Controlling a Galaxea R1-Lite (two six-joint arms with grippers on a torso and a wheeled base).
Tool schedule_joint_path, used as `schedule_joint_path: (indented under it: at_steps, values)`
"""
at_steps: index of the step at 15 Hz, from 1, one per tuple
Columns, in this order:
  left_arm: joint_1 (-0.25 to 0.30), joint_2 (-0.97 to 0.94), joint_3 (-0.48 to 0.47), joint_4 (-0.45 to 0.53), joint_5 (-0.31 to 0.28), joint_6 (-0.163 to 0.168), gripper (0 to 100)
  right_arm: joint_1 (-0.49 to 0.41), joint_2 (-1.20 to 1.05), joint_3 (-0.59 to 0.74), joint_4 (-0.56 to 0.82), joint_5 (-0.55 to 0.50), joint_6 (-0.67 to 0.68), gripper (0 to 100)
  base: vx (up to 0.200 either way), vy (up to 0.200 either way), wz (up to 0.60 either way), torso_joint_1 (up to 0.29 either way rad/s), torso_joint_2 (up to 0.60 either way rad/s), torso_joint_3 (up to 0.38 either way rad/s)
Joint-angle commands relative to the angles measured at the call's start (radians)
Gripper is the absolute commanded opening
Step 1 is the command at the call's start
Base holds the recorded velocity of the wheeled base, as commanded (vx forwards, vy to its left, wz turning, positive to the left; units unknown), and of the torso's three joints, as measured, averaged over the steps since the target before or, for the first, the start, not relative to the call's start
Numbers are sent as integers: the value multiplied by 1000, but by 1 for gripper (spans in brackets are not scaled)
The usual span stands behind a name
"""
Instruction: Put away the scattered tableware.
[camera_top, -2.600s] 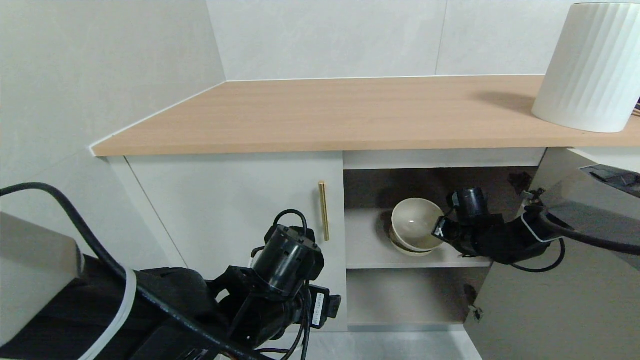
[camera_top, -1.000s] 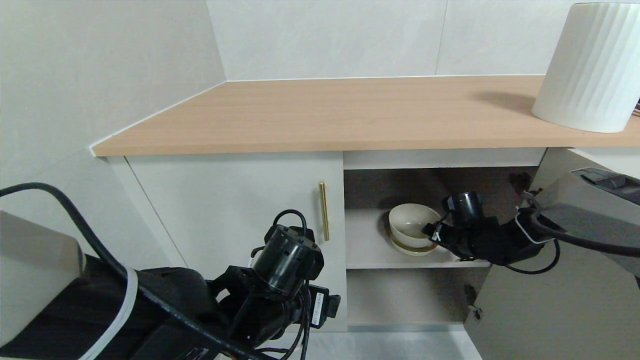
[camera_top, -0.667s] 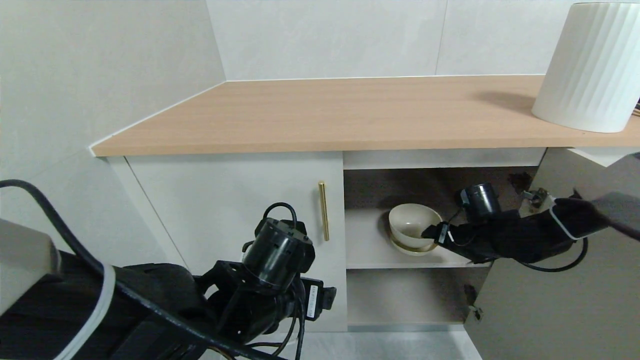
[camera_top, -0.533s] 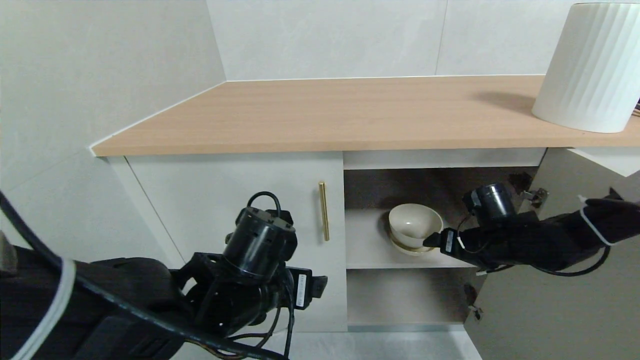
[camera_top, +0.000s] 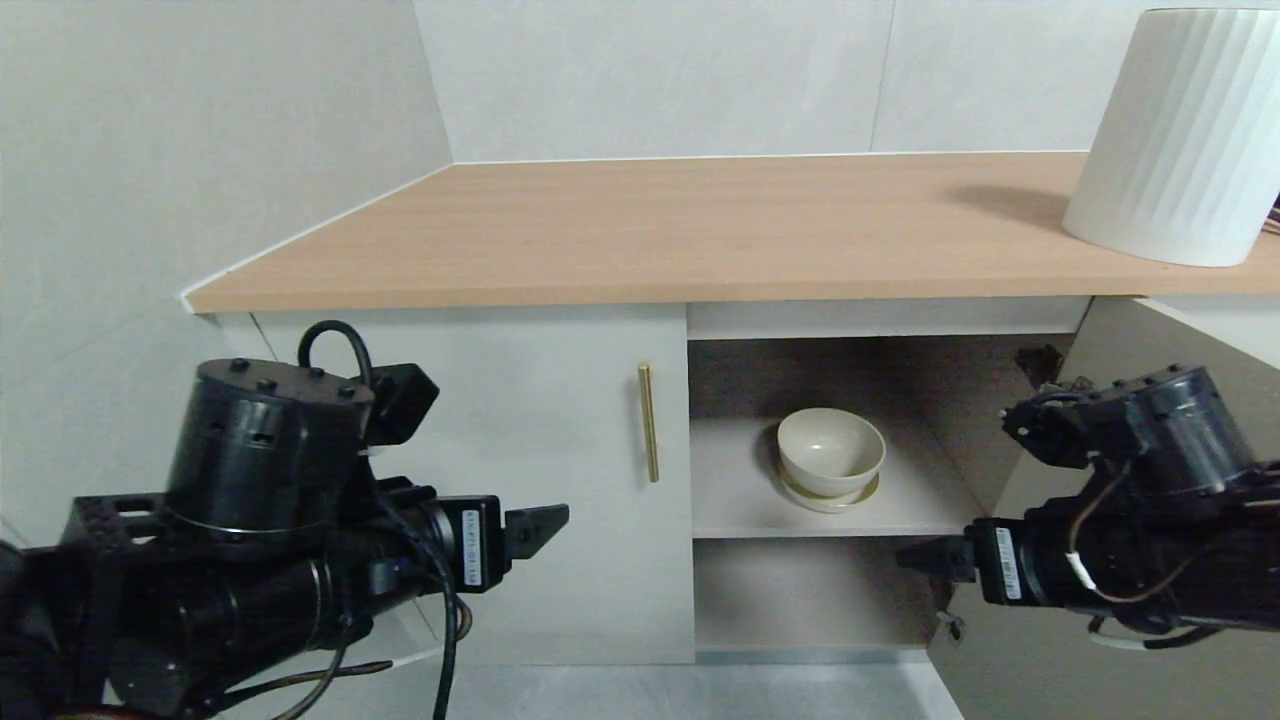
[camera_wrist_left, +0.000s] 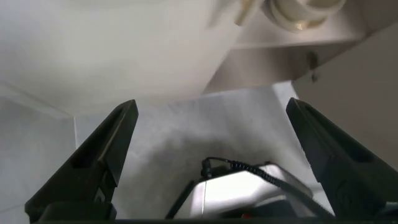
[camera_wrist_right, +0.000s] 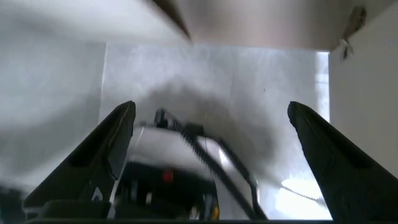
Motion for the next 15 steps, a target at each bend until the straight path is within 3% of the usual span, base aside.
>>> schedule_joint_path:
  at_steps: [1, 10, 15]
  values:
    - [37, -87, 33, -1, -26, -1, 100, 42, -212, 10, 112, 1, -6, 100, 0, 0, 0, 0, 0, 0]
    - [56, -51, 33, -5, -32, 2, 100, 44, -243, 32, 140, -14, -29, 100, 0, 0, 0, 0, 0, 0]
    - [56, -48, 34, -5, -30, 1, 100, 51, -240, 37, 141, -17, -29, 100, -200, 0, 0, 5, 1, -2]
